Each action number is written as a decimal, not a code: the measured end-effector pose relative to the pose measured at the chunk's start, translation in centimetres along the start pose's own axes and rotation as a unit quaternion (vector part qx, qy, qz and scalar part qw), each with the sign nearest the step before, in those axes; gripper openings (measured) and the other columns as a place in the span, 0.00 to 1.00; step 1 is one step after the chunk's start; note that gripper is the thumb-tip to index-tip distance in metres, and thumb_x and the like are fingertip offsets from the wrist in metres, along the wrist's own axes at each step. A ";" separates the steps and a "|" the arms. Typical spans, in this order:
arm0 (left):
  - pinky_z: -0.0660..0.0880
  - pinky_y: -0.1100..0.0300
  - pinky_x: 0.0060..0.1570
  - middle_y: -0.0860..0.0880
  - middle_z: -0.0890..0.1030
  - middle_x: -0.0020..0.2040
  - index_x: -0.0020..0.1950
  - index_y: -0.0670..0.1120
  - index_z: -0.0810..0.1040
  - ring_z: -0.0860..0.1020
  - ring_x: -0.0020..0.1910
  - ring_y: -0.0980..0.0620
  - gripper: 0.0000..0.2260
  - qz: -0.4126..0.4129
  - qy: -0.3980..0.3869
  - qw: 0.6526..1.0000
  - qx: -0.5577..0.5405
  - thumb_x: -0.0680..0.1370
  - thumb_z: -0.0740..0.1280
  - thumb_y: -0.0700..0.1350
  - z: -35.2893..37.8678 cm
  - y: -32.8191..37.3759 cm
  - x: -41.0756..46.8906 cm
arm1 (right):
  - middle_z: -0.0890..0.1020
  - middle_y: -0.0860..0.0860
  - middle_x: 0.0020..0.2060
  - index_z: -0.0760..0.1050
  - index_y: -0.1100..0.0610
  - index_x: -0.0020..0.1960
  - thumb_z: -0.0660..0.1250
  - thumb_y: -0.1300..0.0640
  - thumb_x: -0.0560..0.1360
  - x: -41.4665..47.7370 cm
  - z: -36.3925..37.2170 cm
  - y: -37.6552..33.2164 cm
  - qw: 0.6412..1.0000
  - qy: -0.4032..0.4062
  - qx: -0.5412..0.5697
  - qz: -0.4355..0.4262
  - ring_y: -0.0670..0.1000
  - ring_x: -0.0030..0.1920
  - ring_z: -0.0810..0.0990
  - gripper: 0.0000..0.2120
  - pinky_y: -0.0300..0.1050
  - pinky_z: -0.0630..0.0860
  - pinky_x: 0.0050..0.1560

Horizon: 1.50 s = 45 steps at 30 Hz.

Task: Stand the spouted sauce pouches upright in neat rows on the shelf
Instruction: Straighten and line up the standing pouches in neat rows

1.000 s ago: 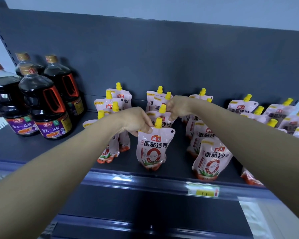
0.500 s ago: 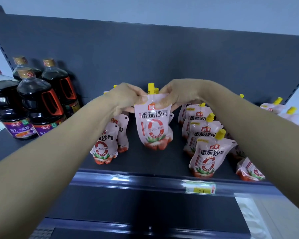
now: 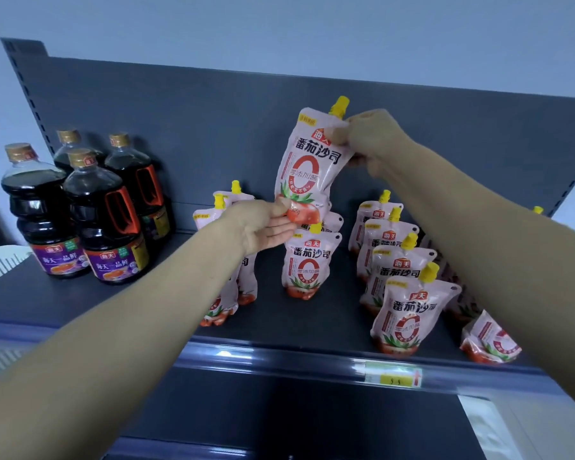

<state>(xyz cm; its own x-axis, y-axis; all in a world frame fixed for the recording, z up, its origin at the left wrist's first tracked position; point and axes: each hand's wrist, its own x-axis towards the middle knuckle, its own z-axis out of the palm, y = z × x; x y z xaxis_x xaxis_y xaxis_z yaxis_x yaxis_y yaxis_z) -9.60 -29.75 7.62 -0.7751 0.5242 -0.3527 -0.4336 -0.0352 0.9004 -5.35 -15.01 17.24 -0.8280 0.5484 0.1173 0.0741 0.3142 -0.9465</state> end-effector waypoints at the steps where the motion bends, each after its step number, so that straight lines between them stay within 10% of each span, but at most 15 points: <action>1: 0.75 0.57 0.48 0.45 0.79 0.42 0.46 0.41 0.74 0.78 0.40 0.52 0.05 -0.003 0.001 1.000 -0.020 0.78 0.65 0.43 0.0 0.0 0.1 | 0.83 0.55 0.42 0.74 0.65 0.60 0.70 0.61 0.74 0.0 0.1 0.0 1.000 0.006 0.007 0.004 0.51 0.38 0.83 0.16 0.48 0.82 0.44; 11: 0.73 0.63 0.38 0.51 0.75 0.20 0.37 0.44 0.73 0.72 0.32 0.56 0.09 -0.008 0.018 0.991 -0.134 0.77 0.66 0.44 -0.4 0.4 -0.1 | 0.82 0.53 0.38 0.73 0.62 0.61 0.69 0.59 0.75 -0.3 0.2 0.5 0.999 0.012 0.027 0.023 0.50 0.37 0.82 0.17 0.45 0.81 0.40; 19: 0.71 0.63 0.36 0.51 0.76 0.33 0.37 0.44 0.71 0.72 0.34 0.57 0.09 0.028 0.033 0.991 -0.127 0.78 0.65 0.40 -1.2 1.1 -0.2 | 0.81 0.53 0.39 0.72 0.63 0.61 0.69 0.61 0.75 -0.8 0.4 0.6 0.998 0.023 0.046 0.047 0.49 0.37 0.82 0.17 0.42 0.79 0.32; 26: 0.75 0.63 0.33 0.51 0.76 0.21 0.38 0.42 0.73 0.73 0.19 0.58 0.10 0.035 -0.027 0.997 -0.071 0.79 0.62 0.42 -1.3 0.6 -0.8 | 0.80 0.52 0.38 0.71 0.61 0.60 0.70 0.61 0.74 -1.3 -0.2 0.4 0.997 0.041 0.041 0.043 0.49 0.36 0.81 0.16 0.41 0.80 0.34; 33: 0.77 0.53 0.54 0.47 0.82 0.32 0.45 0.39 0.76 0.80 0.42 0.50 0.05 0.049 -0.094 0.991 -0.083 0.77 0.66 0.41 0.2 -1.3 -1.4 | 0.81 0.55 0.44 0.71 0.60 0.47 0.70 0.61 0.74 -1.0 -0.8 0.2 0.991 0.104 0.067 0.052 0.53 0.43 0.83 0.08 0.47 0.82 0.46; 41: 0.75 0.54 0.51 0.45 0.78 0.39 0.42 0.40 0.72 0.78 0.40 0.51 0.07 0.057 -0.092 0.993 -0.045 0.79 0.61 0.37 1.1 -1.9 -1.1 | 0.80 0.52 0.40 0.67 0.58 0.38 0.67 0.59 0.76 -1.5 -0.7 0.9 0.990 0.109 0.050 0.075 0.51 0.48 0.81 0.11 0.47 0.79 0.57; 45: 0.78 0.58 0.40 0.46 0.79 0.35 0.42 0.40 0.75 0.79 0.40 0.51 0.07 -0.004 -0.084 0.990 0.111 0.79 0.62 0.38 0.1 -2.3 -1.1 | 0.83 0.55 0.43 0.76 0.63 0.51 0.69 0.62 0.75 -1.6 -1.4 1.9 0.998 0.053 0.039 0.022 0.54 0.47 0.84 0.07 0.51 0.81 0.54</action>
<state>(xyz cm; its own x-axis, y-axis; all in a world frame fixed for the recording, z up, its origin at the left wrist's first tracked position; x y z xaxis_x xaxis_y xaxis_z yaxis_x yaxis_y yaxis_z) -7.72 -30.14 5.91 -0.6761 0.6592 -0.3291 -0.3128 0.1476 0.9383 -3.15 -14.20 15.64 -0.7611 0.6405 0.1029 0.0618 0.2295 -0.9713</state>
